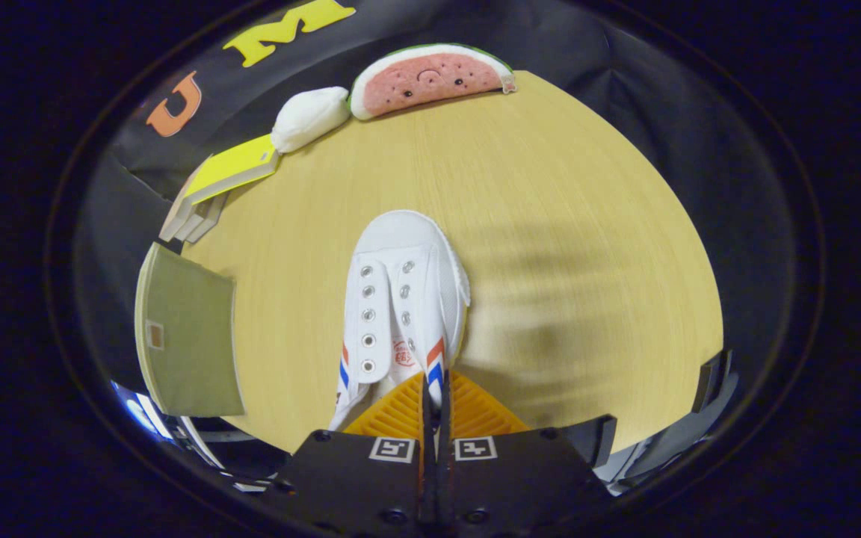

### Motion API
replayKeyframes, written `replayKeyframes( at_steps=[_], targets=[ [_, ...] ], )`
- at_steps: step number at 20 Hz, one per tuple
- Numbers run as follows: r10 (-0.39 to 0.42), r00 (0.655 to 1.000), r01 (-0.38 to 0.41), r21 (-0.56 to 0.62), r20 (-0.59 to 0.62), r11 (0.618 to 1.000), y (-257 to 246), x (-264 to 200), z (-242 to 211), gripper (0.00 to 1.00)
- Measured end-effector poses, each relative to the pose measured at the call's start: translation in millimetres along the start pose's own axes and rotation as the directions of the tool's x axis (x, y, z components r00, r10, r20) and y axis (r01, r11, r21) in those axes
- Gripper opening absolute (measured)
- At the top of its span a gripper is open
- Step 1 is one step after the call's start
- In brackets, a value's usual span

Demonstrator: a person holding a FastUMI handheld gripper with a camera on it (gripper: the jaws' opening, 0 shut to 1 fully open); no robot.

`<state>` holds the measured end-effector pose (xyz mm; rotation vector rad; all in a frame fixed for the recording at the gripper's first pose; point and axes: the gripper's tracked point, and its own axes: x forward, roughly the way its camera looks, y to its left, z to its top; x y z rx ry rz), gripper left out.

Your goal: Open the storage box then place both shoes into the box .Put the left shoe in first, then the right shoe, with the right side of both shoes facing outward in a uniform manner.

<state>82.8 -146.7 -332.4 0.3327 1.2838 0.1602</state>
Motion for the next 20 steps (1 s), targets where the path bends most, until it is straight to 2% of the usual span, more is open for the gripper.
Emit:
replayKeyframes(
  at_steps=[5, 13, 17, 20],
  targets=[
    [0.053, 0.997, -0.055, 0.056, 0.047, 0.997, 68, -43, -16, 0.06],
    [0.108, 0.977, -0.108, -0.010, 0.183, 0.994, 232, -113, -30, 0.06],
    [0.128, 0.974, -0.122, -0.044, 0.188, 0.992, 308, -125, -45, 0.06],
    [0.115, 0.977, -0.105, -0.065, 0.180, 0.992, 349, -112, -52, 0.05]
  ],
)
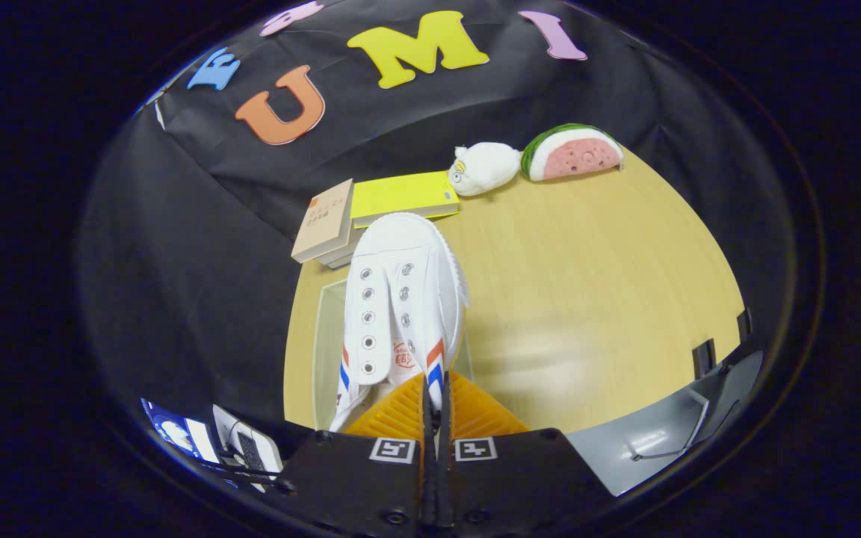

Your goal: Open the storage box then place both shoes into the box .Put the left shoe in first, then the right shoe, with the right side of both shoes facing outward in a uniform manner.

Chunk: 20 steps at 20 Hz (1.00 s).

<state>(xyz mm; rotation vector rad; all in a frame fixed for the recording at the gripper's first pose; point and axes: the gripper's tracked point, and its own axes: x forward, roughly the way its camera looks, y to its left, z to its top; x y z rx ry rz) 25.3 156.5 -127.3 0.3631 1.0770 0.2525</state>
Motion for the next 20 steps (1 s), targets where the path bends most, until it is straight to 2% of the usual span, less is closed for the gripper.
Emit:
replayKeyframes(
  at_steps=[4, 7, 11, 16, 20],
  targets=[
    [-0.047, 0.998, 0.046, -0.031, -0.032, 0.998, 28, 31, -11, 0.05],
    [-0.105, 0.991, 0.102, -0.045, -0.077, 0.994, 30, 59, -17, 0.05],
    [-0.202, 0.971, 0.194, -0.076, -0.126, 0.978, 14, 94, -23, 0.06],
    [-0.243, 0.954, 0.230, -0.091, -0.177, 0.969, 10, 122, -35, 0.06],
    [-0.292, 0.927, 0.275, -0.100, -0.237, 0.956, 4, 136, -49, 0.06]
  ],
)
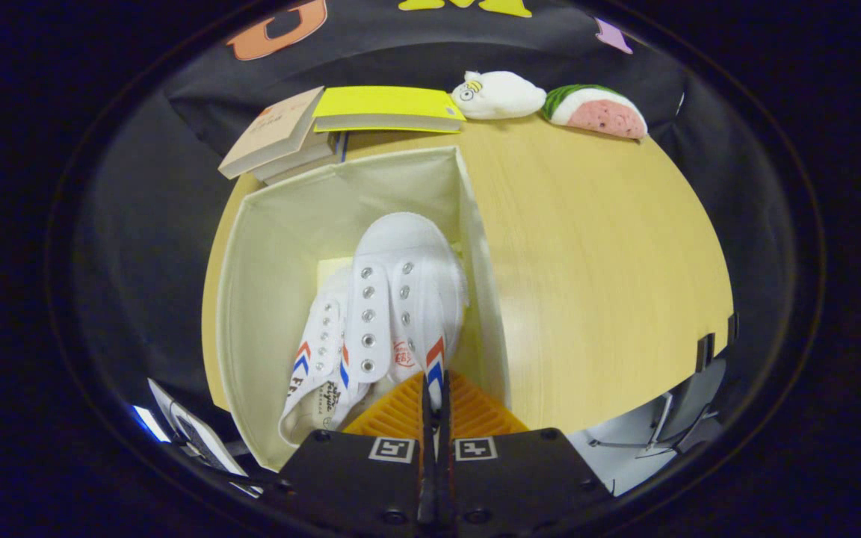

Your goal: Open the storage box then place both shoes into the box .Put the left shoe in first, then the right shoe, with the right side of both shoes facing outward in a uniform manner.

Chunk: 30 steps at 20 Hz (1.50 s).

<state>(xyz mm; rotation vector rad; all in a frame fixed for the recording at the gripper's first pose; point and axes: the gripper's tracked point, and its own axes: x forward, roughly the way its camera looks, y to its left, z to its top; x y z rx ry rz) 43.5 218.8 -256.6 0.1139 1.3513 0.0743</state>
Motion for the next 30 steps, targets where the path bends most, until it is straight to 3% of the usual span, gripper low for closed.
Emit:
replayKeyframes(
  at_steps=[2, 6, 7, 12, 14, 18, 21, 24, 30],
  targets=[
    [0.004, 1.000, -0.004, -0.007, -0.001, 1.000, 4, 2, 1, 0.12],
    [0.005, 0.998, -0.002, -0.056, 0.064, 0.998, 12, -11, 7, 0.36],
    [0.014, 0.996, -0.008, -0.061, 0.091, 0.998, 14, -18, 10, 0.47],
    [-0.011, 0.957, 0.049, -0.125, 0.291, 0.991, 5, -63, 30, 0.82],
    [0.009, 0.930, 0.042, -0.131, 0.368, 0.990, 3, -84, 35, 0.83],
    [0.024, 0.821, 0.038, -0.096, 0.570, 0.995, -11, -136, 48, 0.83],
    [0.028, 0.734, 0.014, -0.057, 0.678, 0.998, -24, -166, 51, 1.00],
    [0.009, 0.654, 0.036, -0.044, 0.756, 0.998, -40, -190, 45, 0.99],
    [-0.036, 0.536, 0.058, 0.006, 0.844, 0.998, -58, -216, 28, 0.99]
  ],
)
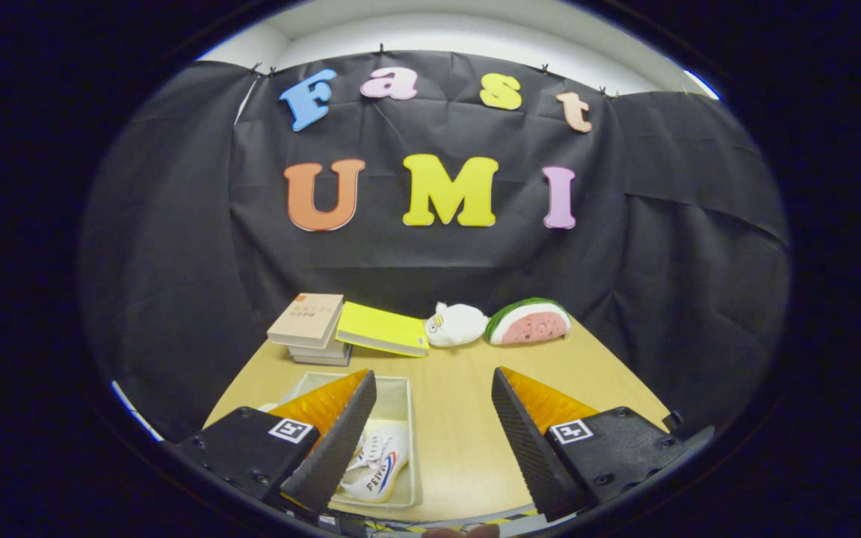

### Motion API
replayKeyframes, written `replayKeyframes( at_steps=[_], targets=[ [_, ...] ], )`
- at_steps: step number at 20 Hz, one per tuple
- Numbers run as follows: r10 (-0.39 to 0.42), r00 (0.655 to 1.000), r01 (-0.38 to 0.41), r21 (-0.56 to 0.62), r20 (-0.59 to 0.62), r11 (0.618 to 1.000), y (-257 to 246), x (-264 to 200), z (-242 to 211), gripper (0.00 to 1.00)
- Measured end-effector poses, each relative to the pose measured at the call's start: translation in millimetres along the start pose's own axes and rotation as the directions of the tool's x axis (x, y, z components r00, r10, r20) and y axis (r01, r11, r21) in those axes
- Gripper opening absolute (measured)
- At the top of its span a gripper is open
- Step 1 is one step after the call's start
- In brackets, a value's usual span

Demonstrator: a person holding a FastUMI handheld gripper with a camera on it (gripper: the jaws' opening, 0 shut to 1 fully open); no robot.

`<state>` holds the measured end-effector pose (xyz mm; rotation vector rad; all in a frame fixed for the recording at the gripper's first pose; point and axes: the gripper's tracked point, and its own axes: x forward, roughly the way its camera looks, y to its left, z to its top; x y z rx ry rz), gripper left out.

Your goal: Open the storage box then place both shoes into the box .Put the left shoe in first, then the right shoe, with the right side of both shoes facing outward in a uniform manner.

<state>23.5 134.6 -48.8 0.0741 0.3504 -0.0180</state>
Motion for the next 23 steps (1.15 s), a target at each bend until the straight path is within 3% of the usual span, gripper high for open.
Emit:
replayKeyframes(
  at_steps=[6, 13, 23],
  targets=[
    [-0.017, 0.995, 0.019, -0.018, 0.096, 1.000, -13, -29, -1, 0.99],
    [0.040, 0.993, -0.034, -0.052, 0.115, 0.998, 7, -58, -1, 0.99],
    [0.026, 0.992, -0.020, -0.047, 0.122, 0.999, 4, -76, -5, 0.99]
  ],
)
